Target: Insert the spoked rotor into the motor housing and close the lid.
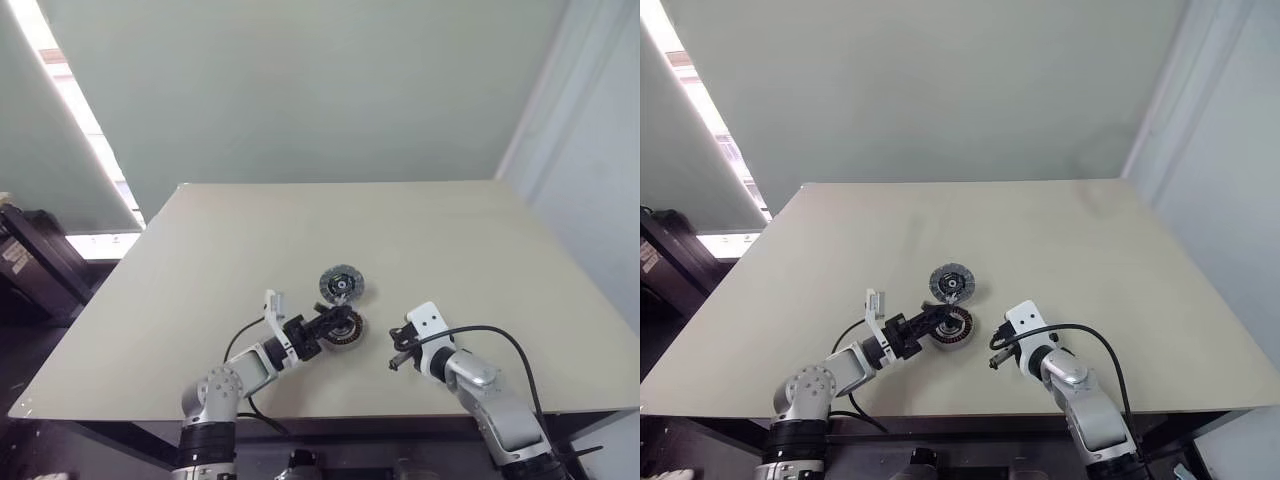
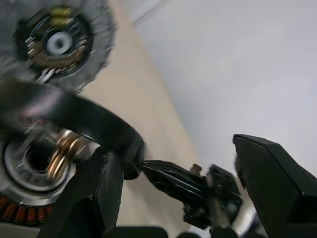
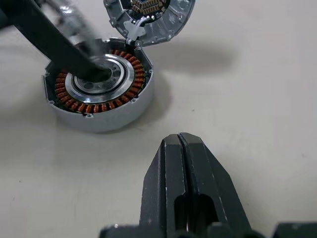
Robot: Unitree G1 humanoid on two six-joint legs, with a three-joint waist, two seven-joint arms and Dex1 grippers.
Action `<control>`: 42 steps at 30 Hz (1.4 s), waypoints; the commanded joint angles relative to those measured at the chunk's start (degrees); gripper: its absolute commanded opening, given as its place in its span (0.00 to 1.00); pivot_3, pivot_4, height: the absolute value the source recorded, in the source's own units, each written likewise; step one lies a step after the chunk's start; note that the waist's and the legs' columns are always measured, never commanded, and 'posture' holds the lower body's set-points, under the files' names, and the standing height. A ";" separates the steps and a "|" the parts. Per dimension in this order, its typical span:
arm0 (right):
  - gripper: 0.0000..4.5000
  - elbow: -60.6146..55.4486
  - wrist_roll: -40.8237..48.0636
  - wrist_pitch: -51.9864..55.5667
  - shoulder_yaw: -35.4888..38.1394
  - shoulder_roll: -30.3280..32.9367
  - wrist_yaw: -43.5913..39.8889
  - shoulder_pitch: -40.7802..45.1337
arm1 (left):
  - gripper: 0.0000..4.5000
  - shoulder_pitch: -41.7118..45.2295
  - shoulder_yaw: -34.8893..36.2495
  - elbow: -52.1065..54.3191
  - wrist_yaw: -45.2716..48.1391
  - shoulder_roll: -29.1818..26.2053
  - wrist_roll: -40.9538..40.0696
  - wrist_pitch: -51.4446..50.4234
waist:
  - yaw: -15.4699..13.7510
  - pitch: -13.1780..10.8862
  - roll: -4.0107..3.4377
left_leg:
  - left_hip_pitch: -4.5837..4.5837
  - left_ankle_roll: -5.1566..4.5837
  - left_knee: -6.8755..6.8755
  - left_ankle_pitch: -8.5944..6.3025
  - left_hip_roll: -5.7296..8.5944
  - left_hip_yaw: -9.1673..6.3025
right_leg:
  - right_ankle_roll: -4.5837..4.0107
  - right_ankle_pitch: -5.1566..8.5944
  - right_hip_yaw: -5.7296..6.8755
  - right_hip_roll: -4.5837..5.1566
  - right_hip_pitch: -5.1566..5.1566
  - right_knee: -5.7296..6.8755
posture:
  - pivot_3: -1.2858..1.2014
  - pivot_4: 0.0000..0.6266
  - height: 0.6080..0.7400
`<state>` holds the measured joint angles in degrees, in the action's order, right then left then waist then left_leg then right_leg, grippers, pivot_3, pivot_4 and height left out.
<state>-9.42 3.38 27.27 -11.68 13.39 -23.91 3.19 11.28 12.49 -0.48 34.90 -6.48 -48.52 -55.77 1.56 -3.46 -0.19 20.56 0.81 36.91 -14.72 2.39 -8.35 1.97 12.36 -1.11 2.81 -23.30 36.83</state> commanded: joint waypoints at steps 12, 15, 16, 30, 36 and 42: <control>0.00 0.65 0.71 -2.19 0.63 -0.61 -0.56 1.60 | 0.80 -6.71 2.61 13.55 -4.51 -10.04 -6.82 -7.44 | 0.28 0.00 -0.02 | -0.03 0.00 0.02 0.00 -0.01 -0.01 | -0.02 0.01 -0.01 -0.01 0.00 0.04 | 0.52 0.00 1.00; 0.00 0.75 0.66 -2.34 0.52 -0.73 -0.56 1.78 | 0.80 -7.15 3.03 12.26 -6.22 -9.38 -6.98 -7.75 | 0.29 0.00 -0.02 | -0.03 0.00 0.02 0.00 -0.01 0.00 | -0.02 0.01 -0.01 0.00 0.00 0.04 | 0.52 0.00 1.00; 0.00 0.68 0.66 -2.39 0.56 -0.73 -0.55 1.77 | 0.80 -7.59 2.95 11.88 -6.61 -9.41 -6.56 -7.60 | 0.29 0.00 -0.02 | -0.03 0.00 0.02 0.00 -0.01 0.00 | -0.02 0.01 -0.01 0.00 0.00 0.04 | 0.52 0.00 1.00; 0.00 0.89 0.66 -2.51 0.60 -0.80 -0.57 2.01 | 0.80 -8.73 3.42 8.69 -14.16 -9.13 -2.09 -4.34 | -0.07 0.01 -0.03 | -0.04 0.01 0.04 0.00 0.00 0.02 | -0.03 0.01 -0.03 0.00 0.00 0.05 | 0.52 0.00 1.00; 0.00 1.01 0.71 -2.50 0.57 -0.76 -0.84 2.24 | 0.80 -7.99 2.16 7.19 -15.85 -6.81 -1.61 -4.28 | -0.07 0.01 -0.03 | -0.03 0.01 0.03 0.01 0.00 0.01 | -0.03 0.00 -0.03 0.00 -0.01 0.06 | 0.52 0.00 1.00; 0.00 0.44 0.59 -2.25 0.74 -0.68 -0.84 1.90 | 0.60 -6.93 2.30 4.95 -17.12 -4.64 -1.19 -3.68 | -0.08 0.01 -0.03 | -0.03 0.01 0.05 0.01 0.01 0.02 | -0.03 -0.01 -0.03 0.00 0.01 0.07 | 0.52 0.00 1.00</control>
<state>-7.21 3.36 25.98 -11.60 12.74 -24.79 4.04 2.95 14.52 4.17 17.57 -11.21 -49.89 -60.43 1.49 -3.44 -0.22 20.53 0.82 36.95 -14.71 2.39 -8.33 1.93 12.36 -1.14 2.81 -23.29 36.90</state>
